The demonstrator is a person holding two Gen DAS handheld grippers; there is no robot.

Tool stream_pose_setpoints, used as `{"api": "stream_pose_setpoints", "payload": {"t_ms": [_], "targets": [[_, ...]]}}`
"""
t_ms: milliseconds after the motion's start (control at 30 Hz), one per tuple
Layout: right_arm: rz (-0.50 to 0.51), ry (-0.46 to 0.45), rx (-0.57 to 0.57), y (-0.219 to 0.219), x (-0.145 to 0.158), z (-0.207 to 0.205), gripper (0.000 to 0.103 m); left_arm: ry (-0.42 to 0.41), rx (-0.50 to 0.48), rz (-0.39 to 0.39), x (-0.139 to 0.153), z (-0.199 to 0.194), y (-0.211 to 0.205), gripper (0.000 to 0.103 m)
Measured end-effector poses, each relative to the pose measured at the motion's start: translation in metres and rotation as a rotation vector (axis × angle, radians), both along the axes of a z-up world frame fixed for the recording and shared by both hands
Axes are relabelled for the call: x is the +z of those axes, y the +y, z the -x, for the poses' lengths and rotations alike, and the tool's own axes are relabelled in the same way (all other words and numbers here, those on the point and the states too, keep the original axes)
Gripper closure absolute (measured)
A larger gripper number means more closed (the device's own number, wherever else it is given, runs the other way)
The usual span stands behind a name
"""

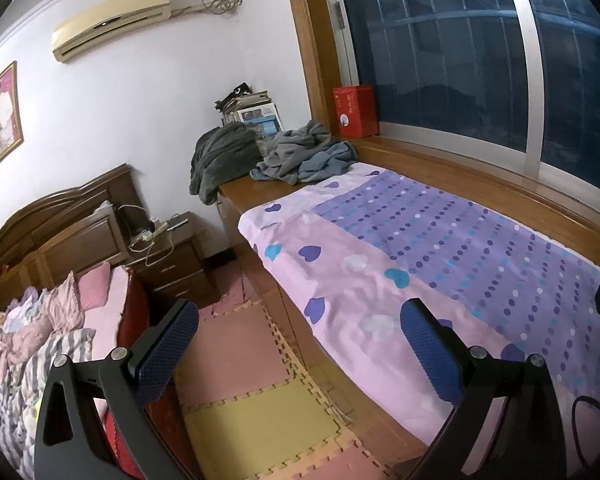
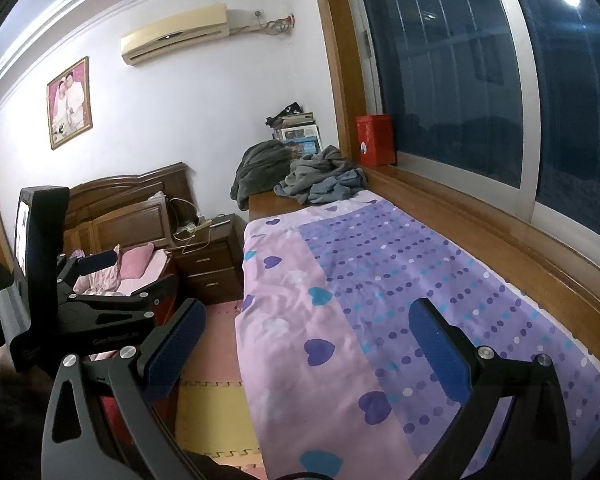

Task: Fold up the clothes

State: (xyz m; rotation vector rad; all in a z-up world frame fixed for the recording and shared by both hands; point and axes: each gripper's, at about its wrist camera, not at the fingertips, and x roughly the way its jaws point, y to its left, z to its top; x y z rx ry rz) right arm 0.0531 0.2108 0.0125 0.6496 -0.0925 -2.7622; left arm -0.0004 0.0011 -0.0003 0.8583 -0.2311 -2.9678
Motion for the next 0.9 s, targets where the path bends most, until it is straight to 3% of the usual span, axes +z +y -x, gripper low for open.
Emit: {"api": "stream_pose_setpoints", "payload": {"t_ms": [900], "targets": [[-0.002, -0.004, -0.012, 0.002, 0.0, 0.0, 0.0, -0.003, -0.02, 0.021, -0.003, 0.002, 0.008, 0.0]]}}
